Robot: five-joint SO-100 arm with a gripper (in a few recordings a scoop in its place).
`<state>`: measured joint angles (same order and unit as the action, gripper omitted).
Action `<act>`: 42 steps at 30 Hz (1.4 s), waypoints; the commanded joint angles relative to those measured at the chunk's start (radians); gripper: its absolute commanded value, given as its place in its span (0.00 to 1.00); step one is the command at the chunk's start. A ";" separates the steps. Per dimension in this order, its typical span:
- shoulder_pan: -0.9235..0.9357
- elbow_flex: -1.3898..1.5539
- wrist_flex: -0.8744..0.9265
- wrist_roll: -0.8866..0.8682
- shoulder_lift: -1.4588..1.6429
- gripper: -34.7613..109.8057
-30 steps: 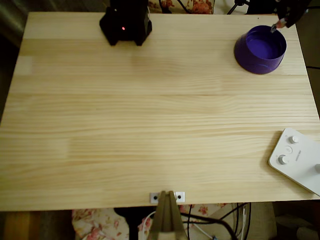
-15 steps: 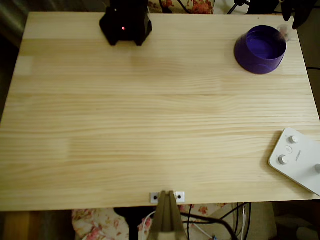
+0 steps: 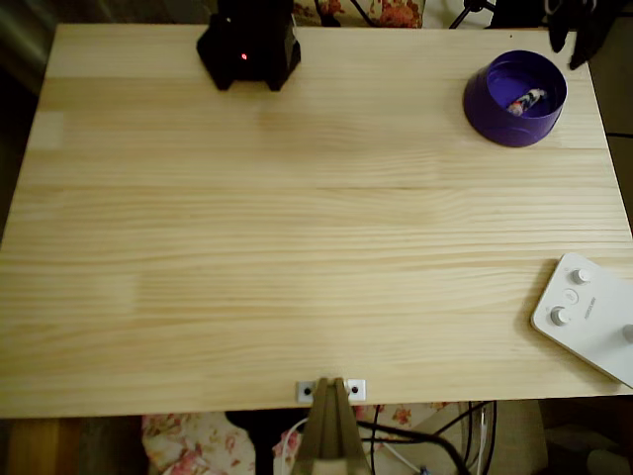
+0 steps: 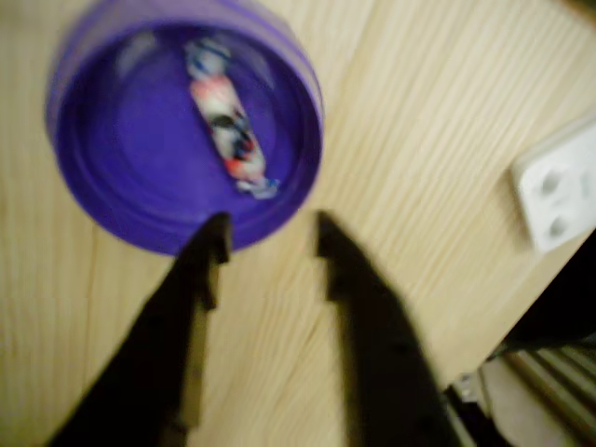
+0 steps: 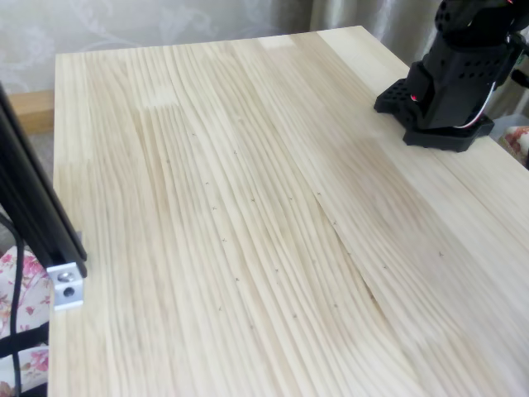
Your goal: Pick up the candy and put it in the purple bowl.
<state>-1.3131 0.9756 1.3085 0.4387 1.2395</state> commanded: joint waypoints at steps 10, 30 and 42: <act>0.275 0.445 0.094 0.164 0.620 0.24; 1.310 1.071 -0.155 0.101 1.166 0.24; 1.500 1.557 -0.264 -0.318 1.542 0.24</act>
<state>0.1273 2.4467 1.0523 0.1902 2.6369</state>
